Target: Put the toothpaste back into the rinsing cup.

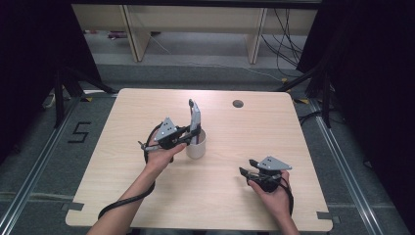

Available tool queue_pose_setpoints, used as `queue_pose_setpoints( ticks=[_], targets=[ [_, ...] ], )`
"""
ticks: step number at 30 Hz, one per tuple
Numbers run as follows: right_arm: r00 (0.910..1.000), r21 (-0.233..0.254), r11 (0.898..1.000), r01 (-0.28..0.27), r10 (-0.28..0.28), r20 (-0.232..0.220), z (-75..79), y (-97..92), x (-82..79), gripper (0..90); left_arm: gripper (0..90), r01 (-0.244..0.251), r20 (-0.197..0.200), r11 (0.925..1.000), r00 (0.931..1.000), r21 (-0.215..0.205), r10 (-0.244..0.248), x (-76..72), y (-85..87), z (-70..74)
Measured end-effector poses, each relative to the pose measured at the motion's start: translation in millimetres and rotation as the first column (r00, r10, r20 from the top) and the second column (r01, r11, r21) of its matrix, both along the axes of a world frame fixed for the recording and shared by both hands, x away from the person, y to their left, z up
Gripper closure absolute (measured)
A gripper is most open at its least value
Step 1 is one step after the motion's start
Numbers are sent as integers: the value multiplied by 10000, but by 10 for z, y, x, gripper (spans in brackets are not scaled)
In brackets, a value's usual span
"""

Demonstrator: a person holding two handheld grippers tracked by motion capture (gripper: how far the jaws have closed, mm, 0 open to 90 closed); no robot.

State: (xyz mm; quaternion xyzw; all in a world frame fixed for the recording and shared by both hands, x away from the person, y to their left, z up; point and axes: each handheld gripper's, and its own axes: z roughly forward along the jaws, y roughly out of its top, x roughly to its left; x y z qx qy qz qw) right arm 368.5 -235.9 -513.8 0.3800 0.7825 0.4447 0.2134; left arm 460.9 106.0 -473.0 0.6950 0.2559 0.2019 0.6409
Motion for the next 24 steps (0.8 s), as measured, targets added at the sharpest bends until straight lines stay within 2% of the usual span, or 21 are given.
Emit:
queue_pose_setpoints(
  ticks=[15, 18, 24],
  targets=[
    [10000, -56, 10000, -4, 4, 66, -4, 6, 7, 471, 739, 73, -49, 9998, 10000, 205, -72, -2, 3, -24],
    [9995, 121, 9999, 120, -116, -286, -3, 24, -16, 472, 739, 61, -40, 9995, 10000, 315, -60, -3, 2, -32],
    [9996, 126, 9999, 77, -74, -269, -4, 22, -9, 471, 738, 97, -123, 9991, 9999, 411, -92, -7, 5, -40]
  ],
)
